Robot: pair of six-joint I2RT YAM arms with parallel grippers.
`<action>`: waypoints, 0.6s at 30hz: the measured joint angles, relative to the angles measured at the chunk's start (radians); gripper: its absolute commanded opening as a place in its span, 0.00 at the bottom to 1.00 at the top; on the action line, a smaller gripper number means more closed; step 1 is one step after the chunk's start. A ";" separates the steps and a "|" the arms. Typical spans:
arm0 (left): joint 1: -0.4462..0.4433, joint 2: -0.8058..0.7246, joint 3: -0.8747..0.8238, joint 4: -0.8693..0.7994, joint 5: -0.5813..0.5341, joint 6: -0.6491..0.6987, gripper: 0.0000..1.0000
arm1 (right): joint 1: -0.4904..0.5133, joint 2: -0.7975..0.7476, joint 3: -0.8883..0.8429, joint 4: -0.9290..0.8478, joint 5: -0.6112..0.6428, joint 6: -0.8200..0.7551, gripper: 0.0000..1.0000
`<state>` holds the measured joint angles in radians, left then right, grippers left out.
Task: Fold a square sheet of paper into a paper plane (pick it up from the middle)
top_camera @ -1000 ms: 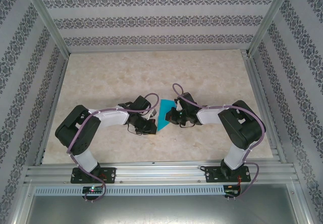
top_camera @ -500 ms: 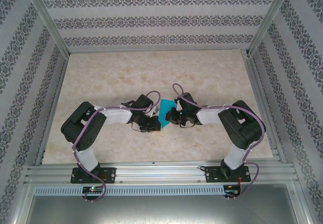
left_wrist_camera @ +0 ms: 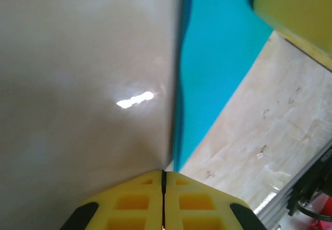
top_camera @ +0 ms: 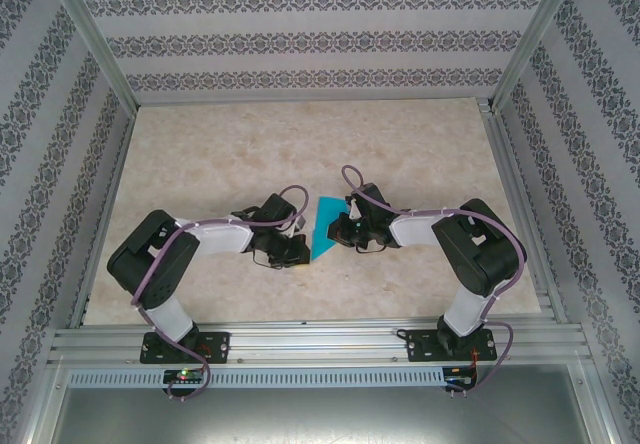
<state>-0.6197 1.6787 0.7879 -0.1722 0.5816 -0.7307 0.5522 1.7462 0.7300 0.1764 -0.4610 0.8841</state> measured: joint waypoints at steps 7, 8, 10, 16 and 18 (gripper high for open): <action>0.000 -0.035 0.042 -0.013 -0.006 -0.008 0.13 | 0.000 0.000 0.000 0.000 0.000 0.003 0.08; 0.000 -0.032 0.058 -0.013 -0.002 -0.008 0.13 | 0.000 0.000 0.000 0.000 0.000 0.003 0.08; 0.000 -0.006 0.106 -0.010 0.016 -0.008 0.13 | 0.000 0.000 0.000 0.000 0.000 0.003 0.08; 0.000 0.108 0.157 0.019 0.032 -0.008 0.09 | 0.000 0.000 0.000 0.001 0.000 0.008 0.09; 0.000 0.140 0.157 0.005 0.010 -0.009 0.07 | 0.000 0.000 0.001 0.000 0.000 0.007 0.10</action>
<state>-0.6197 1.8191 0.9447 -0.1669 0.5915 -0.7399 0.5522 1.7458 0.7311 0.1764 -0.4614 0.8913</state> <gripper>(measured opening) 0.085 0.094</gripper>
